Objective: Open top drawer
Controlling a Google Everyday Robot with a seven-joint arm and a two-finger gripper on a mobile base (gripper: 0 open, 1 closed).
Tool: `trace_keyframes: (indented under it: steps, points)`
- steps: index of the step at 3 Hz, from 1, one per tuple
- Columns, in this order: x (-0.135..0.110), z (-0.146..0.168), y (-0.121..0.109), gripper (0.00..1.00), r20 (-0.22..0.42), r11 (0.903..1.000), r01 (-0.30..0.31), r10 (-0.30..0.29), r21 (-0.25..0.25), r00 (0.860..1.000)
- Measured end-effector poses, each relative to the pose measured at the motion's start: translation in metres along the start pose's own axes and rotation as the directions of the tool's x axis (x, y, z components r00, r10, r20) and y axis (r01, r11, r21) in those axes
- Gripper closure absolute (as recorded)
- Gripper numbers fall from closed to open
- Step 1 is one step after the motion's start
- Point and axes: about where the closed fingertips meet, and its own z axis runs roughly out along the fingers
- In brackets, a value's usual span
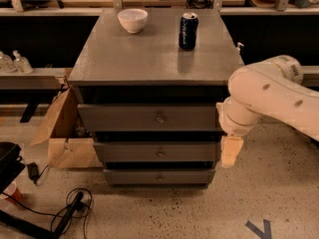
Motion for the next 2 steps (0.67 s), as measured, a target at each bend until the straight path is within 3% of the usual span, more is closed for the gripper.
trace_keyframes:
  steps: [2]
  points:
    - [-0.012, 0.056, -0.039, 0.00, -0.001, 0.9980, 0.045, -0.045, 0.043, 0.999]
